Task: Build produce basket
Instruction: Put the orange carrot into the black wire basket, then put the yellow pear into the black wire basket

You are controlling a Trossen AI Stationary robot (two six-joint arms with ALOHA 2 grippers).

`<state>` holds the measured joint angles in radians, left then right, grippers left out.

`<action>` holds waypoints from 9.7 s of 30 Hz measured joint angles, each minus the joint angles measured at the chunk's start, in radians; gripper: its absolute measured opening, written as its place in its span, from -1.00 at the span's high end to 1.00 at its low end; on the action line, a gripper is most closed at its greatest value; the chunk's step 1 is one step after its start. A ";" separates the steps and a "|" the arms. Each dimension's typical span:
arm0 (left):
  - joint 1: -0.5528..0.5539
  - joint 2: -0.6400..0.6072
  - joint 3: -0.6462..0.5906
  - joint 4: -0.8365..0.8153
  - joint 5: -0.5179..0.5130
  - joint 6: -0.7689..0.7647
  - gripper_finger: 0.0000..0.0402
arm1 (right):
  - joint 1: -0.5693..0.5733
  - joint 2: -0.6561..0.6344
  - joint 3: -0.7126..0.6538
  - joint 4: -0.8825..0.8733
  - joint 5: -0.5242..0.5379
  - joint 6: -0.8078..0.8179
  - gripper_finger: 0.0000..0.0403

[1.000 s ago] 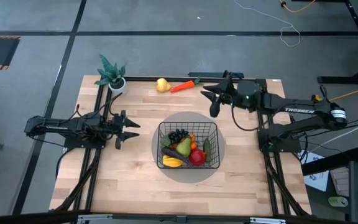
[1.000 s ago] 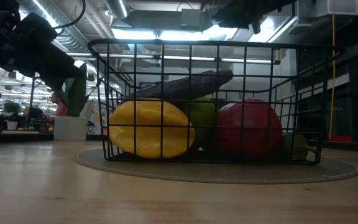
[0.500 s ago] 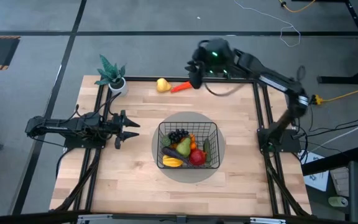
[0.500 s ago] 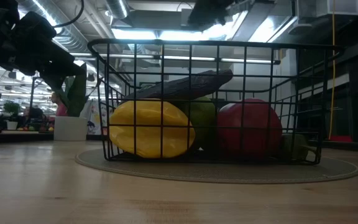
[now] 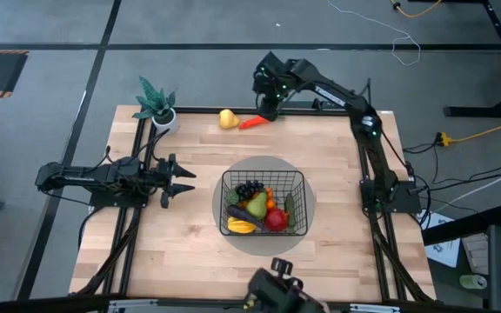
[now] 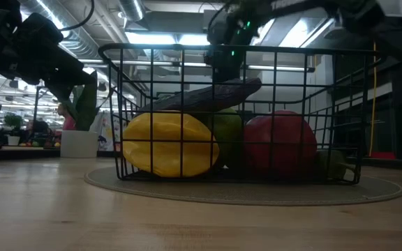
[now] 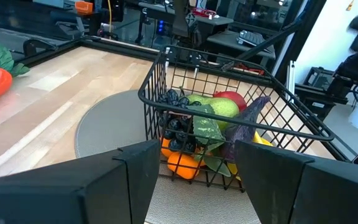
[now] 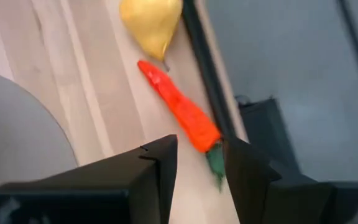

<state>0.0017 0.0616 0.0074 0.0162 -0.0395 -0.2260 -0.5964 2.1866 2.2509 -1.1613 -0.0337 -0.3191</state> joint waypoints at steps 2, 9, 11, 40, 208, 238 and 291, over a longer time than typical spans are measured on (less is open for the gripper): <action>0.000 0.000 0.000 0.000 0.000 0.000 0.03 | -0.011 0.042 0.000 -0.004 -0.018 0.000 0.41; 0.000 0.000 0.000 0.000 0.000 -0.001 0.03 | -0.012 0.163 0.000 0.059 0.021 0.086 0.41; 0.000 0.000 0.000 0.000 0.000 -0.001 0.03 | -0.005 0.191 0.000 0.091 0.029 0.107 0.41; 0.000 0.000 0.000 0.000 0.000 -0.001 0.03 | 0.061 0.303 -0.002 0.150 0.085 -0.166 0.41; 0.000 -0.059 0.000 0.000 0.000 0.000 0.03 | 0.248 -0.354 -0.859 0.416 0.443 0.071 0.51; 0.000 -0.059 0.000 0.000 0.000 -0.001 0.03 | 0.656 -0.708 -1.190 0.722 -0.007 0.575 0.03; 0.000 -0.060 0.000 0.000 0.000 0.000 0.03 | 0.114 0.085 0.068 0.418 -0.068 0.264 -0.72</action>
<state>0.0017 0.0021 0.0071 0.0158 -0.0399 -0.2264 -0.4828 2.2715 2.3185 -0.7429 -0.1017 -0.0550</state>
